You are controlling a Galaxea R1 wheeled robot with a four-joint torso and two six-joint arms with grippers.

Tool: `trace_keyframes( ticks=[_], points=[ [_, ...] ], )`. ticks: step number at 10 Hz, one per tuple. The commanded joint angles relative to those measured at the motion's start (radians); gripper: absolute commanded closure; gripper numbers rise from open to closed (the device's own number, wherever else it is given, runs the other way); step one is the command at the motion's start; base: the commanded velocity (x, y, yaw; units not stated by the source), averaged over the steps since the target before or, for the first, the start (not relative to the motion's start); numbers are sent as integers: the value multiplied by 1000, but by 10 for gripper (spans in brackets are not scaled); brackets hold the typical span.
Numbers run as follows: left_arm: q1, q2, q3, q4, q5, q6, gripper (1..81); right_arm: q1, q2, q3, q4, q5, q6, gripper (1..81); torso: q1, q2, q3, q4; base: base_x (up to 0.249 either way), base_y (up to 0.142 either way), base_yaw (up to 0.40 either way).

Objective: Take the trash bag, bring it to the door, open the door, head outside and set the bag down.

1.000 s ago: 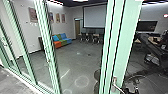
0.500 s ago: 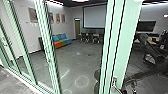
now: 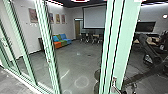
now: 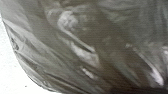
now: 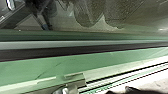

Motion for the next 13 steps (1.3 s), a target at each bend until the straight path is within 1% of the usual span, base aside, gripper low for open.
trace_keyframes(
  ticks=[1, 4, 5, 8, 9, 11, 13],
  points=[
    [-58, -8, -4, -8, 64, -1, 811, 44, 57, 3, -34, -264, -23, 10, 1, 0, 0, 0, 0, 0, 0],
    [-53, -13, -4, -8, 64, -1, 811, 49, 60, -17, -60, -264, -23, 10, 1, 0, 0, 0, 0, 0, 0],
    [-53, -13, -4, -8, 64, -1, 811, 50, 58, -26, -63, -264, -23, 10, 1, 0, -40, 0, 0, 0, 0],
    [-52, -11, -4, -8, 66, 0, 811, 67, 58, -35, -66, -262, -24, 10, 1, -2, -114, 0, 0, 0, 0],
    [-52, -11, -4, -8, 66, 0, 811, 75, 58, -35, -66, -262, -23, 10, 1, -2, -72, -1, 0, 0, 0],
    [-52, -11, -4, -8, 66, 0, 811, 99, 58, -43, -63, -265, -23, 10, 1, -3, -92, -2, 0, 0, 0],
    [-47, -13, -4, -8, 66, 0, 811, 133, 54, -69, -54, -270, -21, 10, 1, -3, -92, -2, 0, 0, 0]
  ],
)
